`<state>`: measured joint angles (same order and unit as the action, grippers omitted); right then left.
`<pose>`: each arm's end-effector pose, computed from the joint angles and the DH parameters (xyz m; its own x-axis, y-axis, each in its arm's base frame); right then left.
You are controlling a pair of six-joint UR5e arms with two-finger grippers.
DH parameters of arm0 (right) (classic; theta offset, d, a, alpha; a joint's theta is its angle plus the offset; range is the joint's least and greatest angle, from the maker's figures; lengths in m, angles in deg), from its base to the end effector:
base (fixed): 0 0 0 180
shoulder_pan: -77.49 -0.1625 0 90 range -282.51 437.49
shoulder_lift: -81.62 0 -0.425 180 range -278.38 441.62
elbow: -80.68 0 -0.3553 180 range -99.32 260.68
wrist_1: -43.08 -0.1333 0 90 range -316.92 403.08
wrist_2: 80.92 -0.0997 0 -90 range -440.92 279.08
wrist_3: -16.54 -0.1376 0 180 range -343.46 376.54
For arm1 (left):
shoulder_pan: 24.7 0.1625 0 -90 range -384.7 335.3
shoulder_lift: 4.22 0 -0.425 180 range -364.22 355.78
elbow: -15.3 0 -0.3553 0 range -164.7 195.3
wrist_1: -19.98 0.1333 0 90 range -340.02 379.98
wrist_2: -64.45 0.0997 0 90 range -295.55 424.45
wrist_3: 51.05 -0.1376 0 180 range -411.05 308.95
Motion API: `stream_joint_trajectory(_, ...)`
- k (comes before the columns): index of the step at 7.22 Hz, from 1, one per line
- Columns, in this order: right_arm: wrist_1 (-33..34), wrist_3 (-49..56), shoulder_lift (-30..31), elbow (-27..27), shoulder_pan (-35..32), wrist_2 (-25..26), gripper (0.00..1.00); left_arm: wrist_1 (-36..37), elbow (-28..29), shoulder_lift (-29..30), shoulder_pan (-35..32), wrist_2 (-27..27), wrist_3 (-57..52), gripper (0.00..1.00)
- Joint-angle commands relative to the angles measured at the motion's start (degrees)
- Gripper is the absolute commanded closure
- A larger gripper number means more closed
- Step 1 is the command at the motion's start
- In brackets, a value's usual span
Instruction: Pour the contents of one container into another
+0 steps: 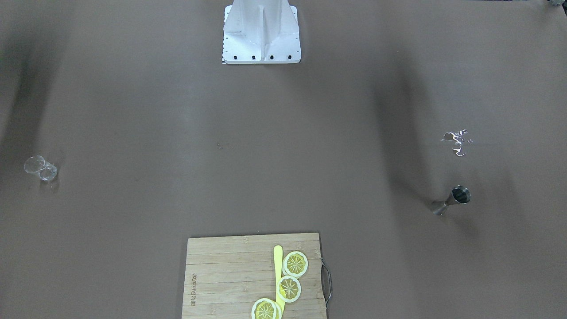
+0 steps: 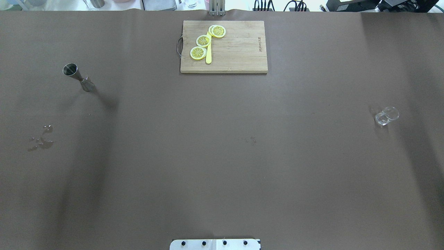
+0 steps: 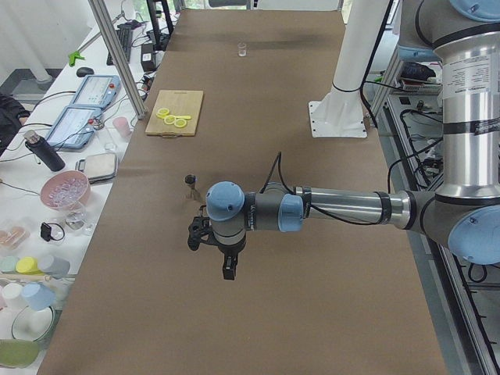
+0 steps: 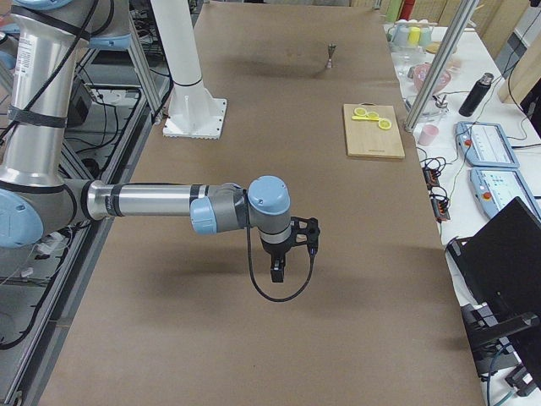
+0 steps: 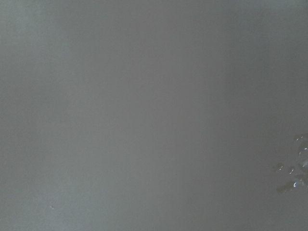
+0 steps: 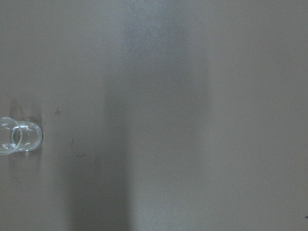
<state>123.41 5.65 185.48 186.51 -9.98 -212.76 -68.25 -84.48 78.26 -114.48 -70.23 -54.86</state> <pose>0.0251 -0.3731 0.6432 0.7332 0.0205 0.6797 -0.0970 0.9925 0.0747 -0.0350 -0.4001 0.6668 0.7092 0.0752 -0.7010 -0.0511 0.9972 0.0553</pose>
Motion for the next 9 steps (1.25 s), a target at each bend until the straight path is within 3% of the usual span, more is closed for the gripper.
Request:
stream_joint_trajectory(1,0.0,0.0,0.0,0.0,0.0,0.0,0.00,-0.2,0.3,-0.2,0.0,0.2,-1.1,0.01)
stream_joint_trajectory(9,0.2,0.0,0.1,-0.3,0.3,0.4,0.00,-0.2,0.4,-0.2,0.0,-0.1,-0.6,0.01)
